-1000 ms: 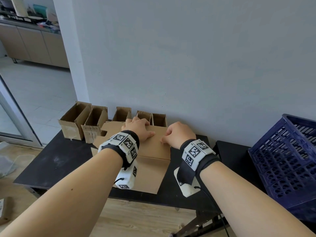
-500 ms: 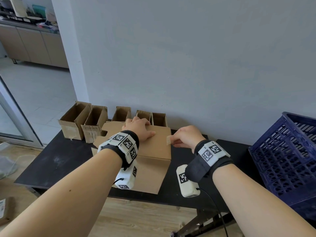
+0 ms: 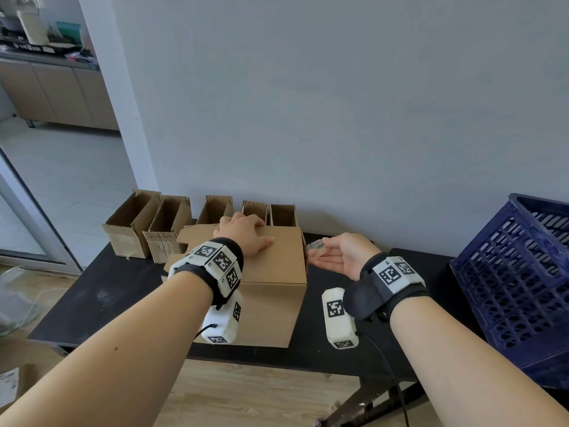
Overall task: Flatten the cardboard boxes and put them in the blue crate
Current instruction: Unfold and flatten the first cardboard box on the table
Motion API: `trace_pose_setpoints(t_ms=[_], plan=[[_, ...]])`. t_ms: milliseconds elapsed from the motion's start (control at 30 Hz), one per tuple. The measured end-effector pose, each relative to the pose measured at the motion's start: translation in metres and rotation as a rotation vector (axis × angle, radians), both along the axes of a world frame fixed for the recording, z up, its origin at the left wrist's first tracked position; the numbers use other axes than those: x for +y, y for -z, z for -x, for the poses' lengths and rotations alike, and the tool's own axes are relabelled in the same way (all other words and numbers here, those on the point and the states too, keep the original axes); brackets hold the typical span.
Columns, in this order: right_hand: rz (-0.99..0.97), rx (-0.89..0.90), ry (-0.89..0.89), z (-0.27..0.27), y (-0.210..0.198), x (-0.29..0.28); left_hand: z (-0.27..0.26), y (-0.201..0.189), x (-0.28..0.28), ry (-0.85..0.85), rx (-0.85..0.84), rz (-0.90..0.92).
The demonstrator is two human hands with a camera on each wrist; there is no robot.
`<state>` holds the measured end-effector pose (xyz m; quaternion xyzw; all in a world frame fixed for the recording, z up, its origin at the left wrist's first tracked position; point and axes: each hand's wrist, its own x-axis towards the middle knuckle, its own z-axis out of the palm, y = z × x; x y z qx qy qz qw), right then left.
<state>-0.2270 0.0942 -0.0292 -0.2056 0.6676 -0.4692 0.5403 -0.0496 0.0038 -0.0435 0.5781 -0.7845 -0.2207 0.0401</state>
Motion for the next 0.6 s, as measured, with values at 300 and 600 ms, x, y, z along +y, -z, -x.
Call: trace_pose_setpoints(t_ms=[300,600], plan=[[-0.042,0.322,-0.035,-0.001,-0.013,-0.008,0.004,-0.002,-0.001,-0.001,-0.032,0.003],[-0.043,0.537,-0.268,0.000,0.001,-0.010,0.005,-0.005,0.001,0.002,-0.036,-0.018]])
